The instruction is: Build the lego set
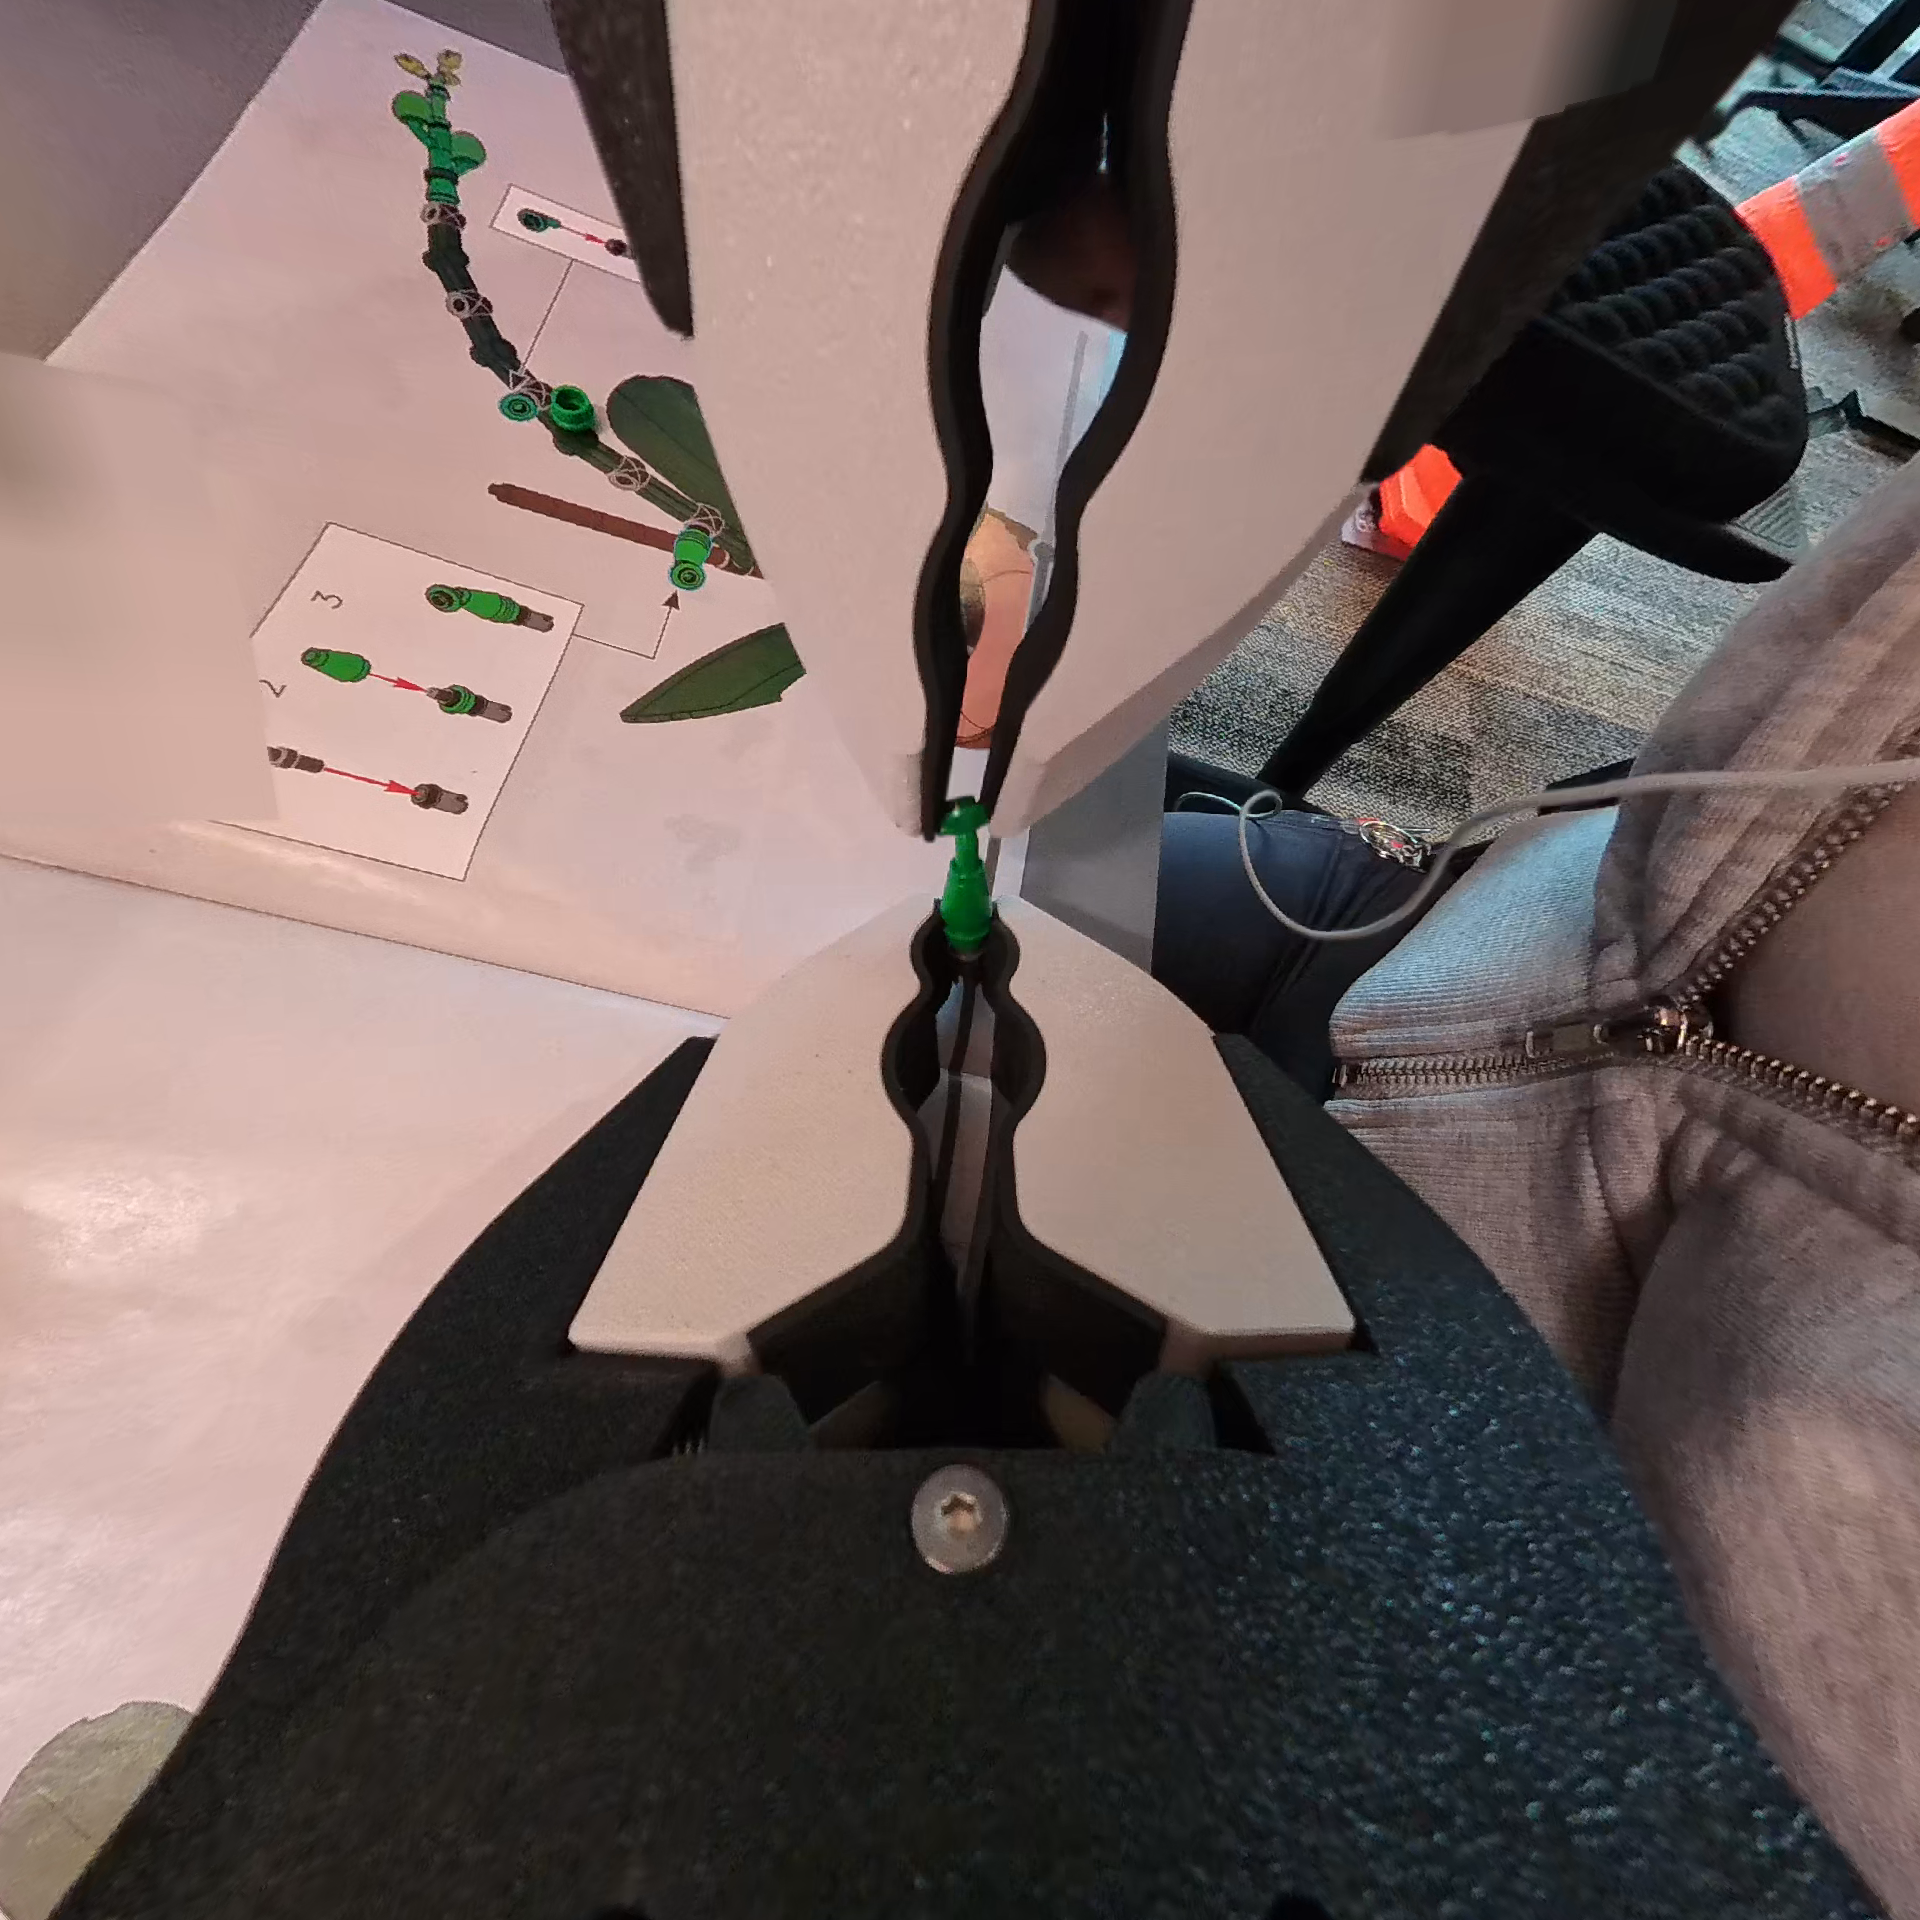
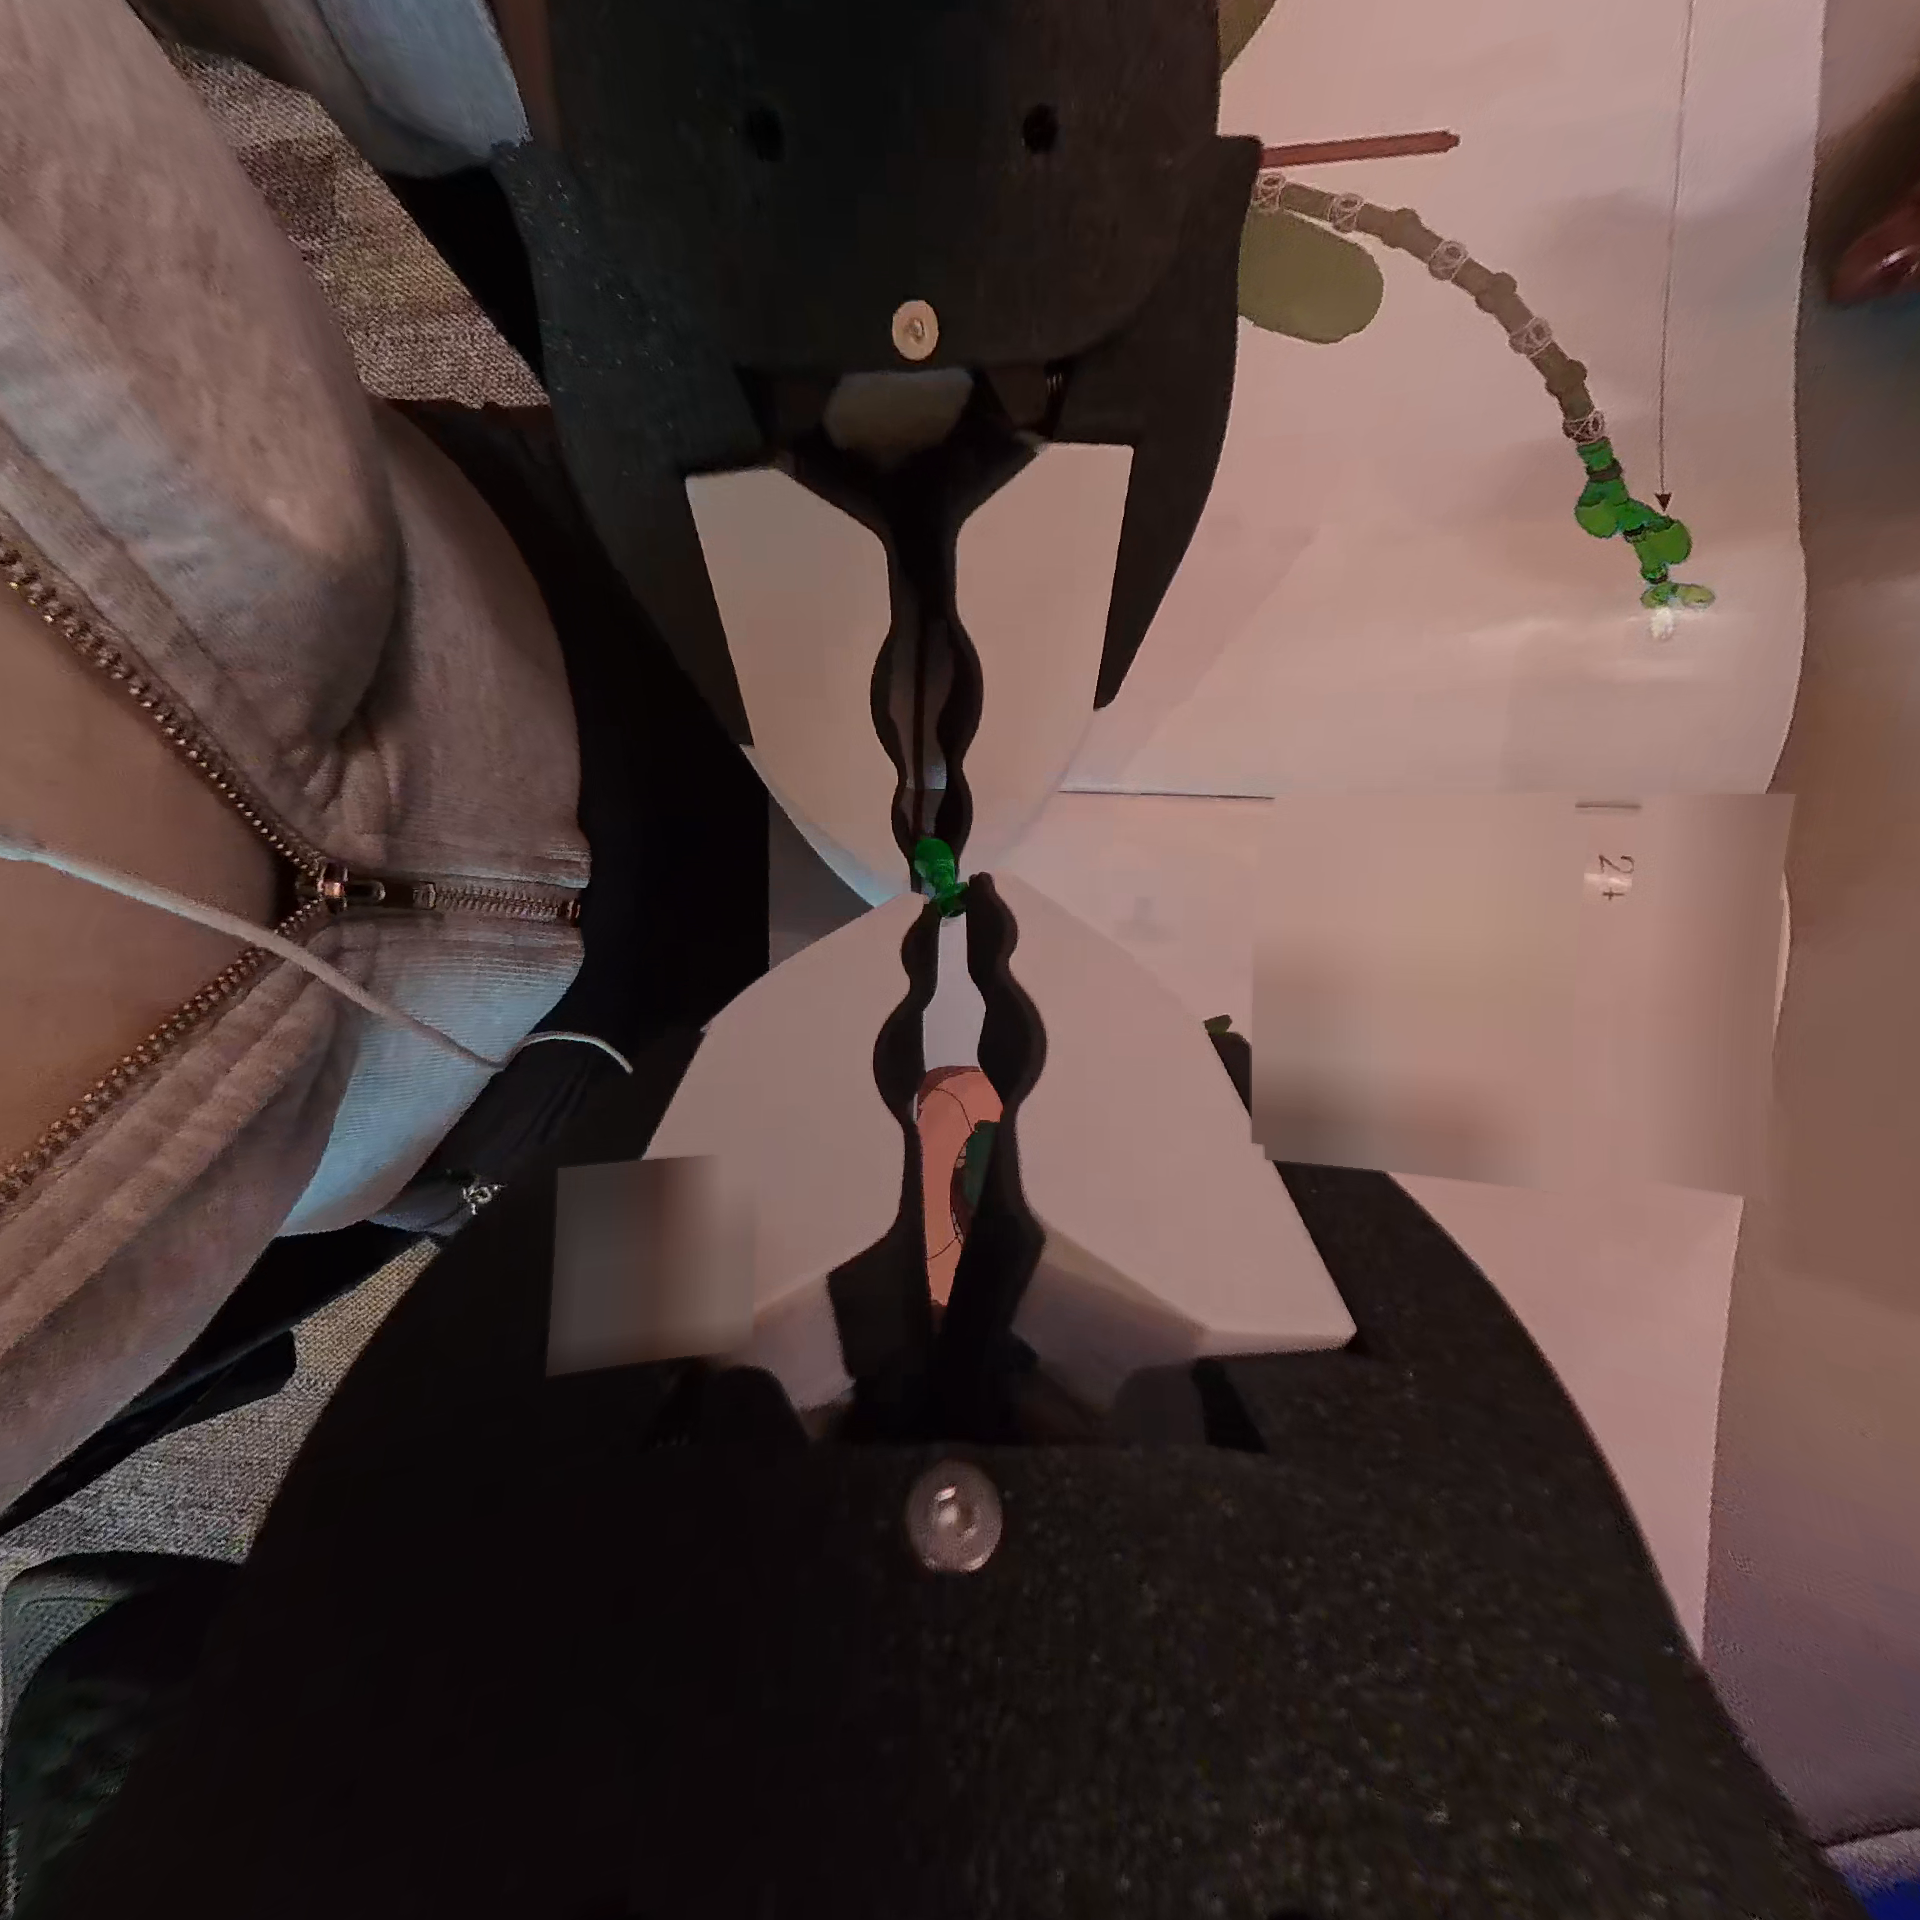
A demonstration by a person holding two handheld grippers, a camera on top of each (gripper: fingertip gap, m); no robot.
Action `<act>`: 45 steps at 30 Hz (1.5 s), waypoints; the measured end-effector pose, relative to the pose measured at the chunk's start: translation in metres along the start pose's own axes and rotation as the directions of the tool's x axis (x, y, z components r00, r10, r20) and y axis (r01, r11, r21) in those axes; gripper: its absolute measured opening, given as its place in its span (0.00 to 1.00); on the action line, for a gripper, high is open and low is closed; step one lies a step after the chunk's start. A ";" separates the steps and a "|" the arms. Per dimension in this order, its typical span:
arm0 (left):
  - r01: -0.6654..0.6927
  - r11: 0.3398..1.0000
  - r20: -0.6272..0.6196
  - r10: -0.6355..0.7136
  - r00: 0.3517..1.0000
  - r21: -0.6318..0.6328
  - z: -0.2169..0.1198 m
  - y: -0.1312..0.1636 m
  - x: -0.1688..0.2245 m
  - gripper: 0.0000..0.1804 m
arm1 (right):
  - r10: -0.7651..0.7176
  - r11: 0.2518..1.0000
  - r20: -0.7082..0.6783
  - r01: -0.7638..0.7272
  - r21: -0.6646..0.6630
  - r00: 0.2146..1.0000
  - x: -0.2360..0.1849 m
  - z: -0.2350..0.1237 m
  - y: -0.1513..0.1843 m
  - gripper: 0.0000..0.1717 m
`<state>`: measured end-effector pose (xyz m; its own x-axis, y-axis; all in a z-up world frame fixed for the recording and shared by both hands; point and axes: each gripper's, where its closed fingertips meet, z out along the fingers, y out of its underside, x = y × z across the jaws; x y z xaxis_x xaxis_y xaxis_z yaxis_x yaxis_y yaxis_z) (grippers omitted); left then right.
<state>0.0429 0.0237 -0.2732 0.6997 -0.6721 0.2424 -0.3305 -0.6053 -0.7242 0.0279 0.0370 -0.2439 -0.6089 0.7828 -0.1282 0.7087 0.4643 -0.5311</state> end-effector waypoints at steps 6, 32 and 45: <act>-0.018 1.000 -0.006 0.018 1.000 -0.006 0.000 0.001 0.001 0.02 | -0.033 0.999 0.024 0.034 -0.028 0.999 -0.003 0.004 -0.007 0.03; -0.160 0.982 0.243 0.130 0.961 0.104 -0.020 -0.031 -0.046 0.20 | -0.173 0.985 -0.331 0.157 -0.076 0.928 0.041 -0.035 -0.011 0.02; -0.198 0.973 0.158 0.179 0.971 0.115 0.003 -0.041 -0.047 0.04 | -0.127 0.988 -0.301 0.093 -0.125 0.945 0.050 -0.024 0.014 0.02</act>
<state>0.0254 0.0809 -0.2566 0.7204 -0.6936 0.0041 -0.3873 -0.4072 -0.8271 0.0161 0.0923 -0.2379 -0.5584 0.8056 0.1982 0.6879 0.5832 -0.4321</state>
